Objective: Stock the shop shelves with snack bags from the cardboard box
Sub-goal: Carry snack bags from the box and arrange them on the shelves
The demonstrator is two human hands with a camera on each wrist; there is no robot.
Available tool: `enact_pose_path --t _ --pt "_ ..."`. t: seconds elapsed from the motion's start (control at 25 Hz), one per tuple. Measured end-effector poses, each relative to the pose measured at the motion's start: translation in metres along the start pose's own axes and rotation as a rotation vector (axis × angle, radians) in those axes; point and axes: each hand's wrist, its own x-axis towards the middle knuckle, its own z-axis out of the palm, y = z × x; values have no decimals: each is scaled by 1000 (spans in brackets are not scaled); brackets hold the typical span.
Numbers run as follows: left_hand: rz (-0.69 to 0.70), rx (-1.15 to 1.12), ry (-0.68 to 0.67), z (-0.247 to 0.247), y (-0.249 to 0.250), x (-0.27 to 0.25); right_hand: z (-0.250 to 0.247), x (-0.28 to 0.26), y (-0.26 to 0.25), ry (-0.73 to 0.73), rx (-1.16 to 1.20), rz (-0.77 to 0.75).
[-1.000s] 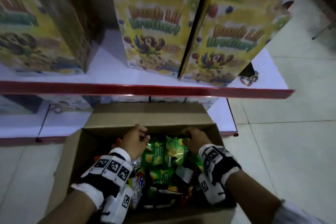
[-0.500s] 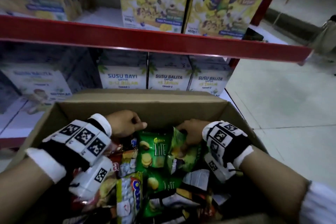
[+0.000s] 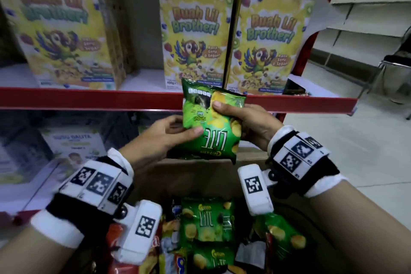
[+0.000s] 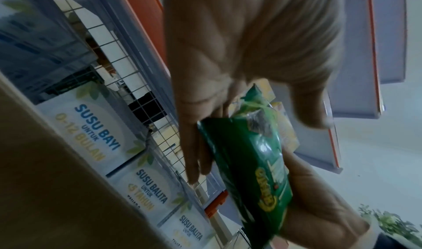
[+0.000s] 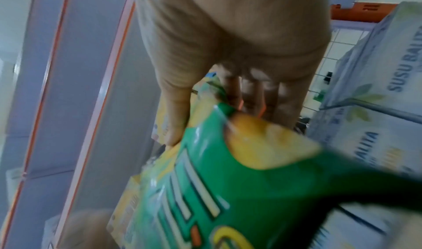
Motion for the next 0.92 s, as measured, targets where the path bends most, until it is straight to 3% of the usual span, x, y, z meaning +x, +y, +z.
enact_pose_path --t 0.08,0.2,0.24,0.32,0.4,0.44,0.48,0.56,0.64,0.72,0.8,0.92 --pt "105 187 166 -4 7 -3 2 -1 -2 77 -60 -53" --pt "135 376 131 -19 21 -8 -5 -9 -12 278 -275 -346" --pt "135 482 102 -24 25 -9 -6 -13 -17 254 -388 -478" --pt "162 632 68 -30 31 -14 -2 -25 -25 -2 -630 -599" --pt "223 632 70 -33 36 -15 5 -30 -28 -230 -869 -534" --pt "264 634 106 -34 37 -15 6 -28 -26 -239 -948 -511" --pt "310 623 169 -34 37 -13 7 -27 -24 -201 -935 -484" --pt "369 434 287 -34 37 -10 4 -22 -21 -101 -628 -409" --pt "312 214 258 -34 36 -9 1 -17 -15 -70 -222 -325" --pt "241 67 164 -32 31 -11 2 -14 -6 -104 35 -267" --pt "235 -103 114 -31 26 -11 7 -10 5 -148 156 -236" --pt "233 -85 141 -32 23 -10 6 3 33 -250 145 -136"
